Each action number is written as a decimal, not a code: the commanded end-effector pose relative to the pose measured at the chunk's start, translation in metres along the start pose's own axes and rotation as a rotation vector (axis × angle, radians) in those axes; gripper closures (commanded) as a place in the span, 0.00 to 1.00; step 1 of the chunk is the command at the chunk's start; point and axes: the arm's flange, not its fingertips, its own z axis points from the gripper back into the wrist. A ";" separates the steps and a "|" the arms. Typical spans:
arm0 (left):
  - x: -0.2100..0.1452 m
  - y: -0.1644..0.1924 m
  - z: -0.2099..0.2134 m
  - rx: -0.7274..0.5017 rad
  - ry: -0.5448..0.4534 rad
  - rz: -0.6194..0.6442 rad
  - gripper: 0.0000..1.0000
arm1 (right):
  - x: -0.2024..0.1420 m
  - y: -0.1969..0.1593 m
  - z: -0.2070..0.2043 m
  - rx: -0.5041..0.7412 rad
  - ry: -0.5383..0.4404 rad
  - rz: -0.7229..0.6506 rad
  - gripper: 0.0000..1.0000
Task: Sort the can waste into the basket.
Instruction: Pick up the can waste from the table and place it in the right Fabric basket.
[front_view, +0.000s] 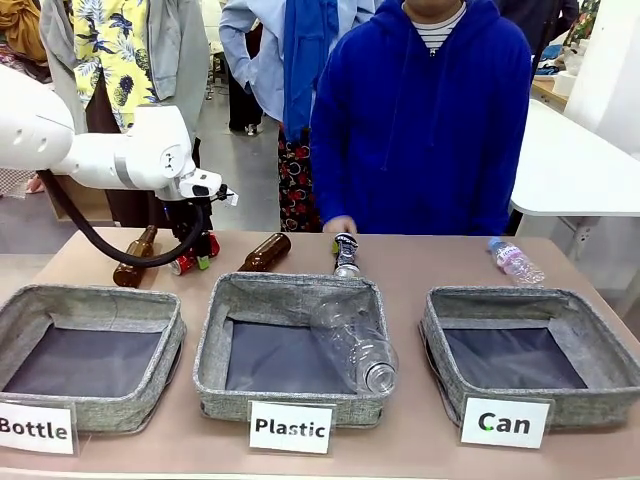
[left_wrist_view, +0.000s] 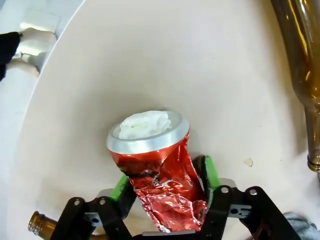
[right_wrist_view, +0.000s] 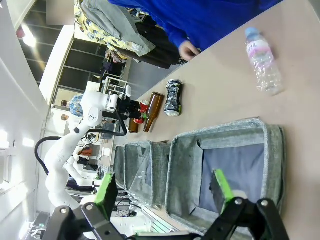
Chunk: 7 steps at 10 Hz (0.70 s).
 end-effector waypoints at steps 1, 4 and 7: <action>-0.002 0.000 -0.003 0.006 0.018 0.004 1.00 | 0.004 0.000 0.000 0.014 -0.013 0.028 0.00; -0.008 -0.007 0.011 -0.013 0.000 -0.026 1.00 | 0.004 0.000 0.000 0.014 -0.013 0.028 0.00; -0.028 -0.028 0.061 -0.017 -0.022 -0.073 1.00 | 0.004 0.000 0.000 0.014 -0.013 0.028 0.00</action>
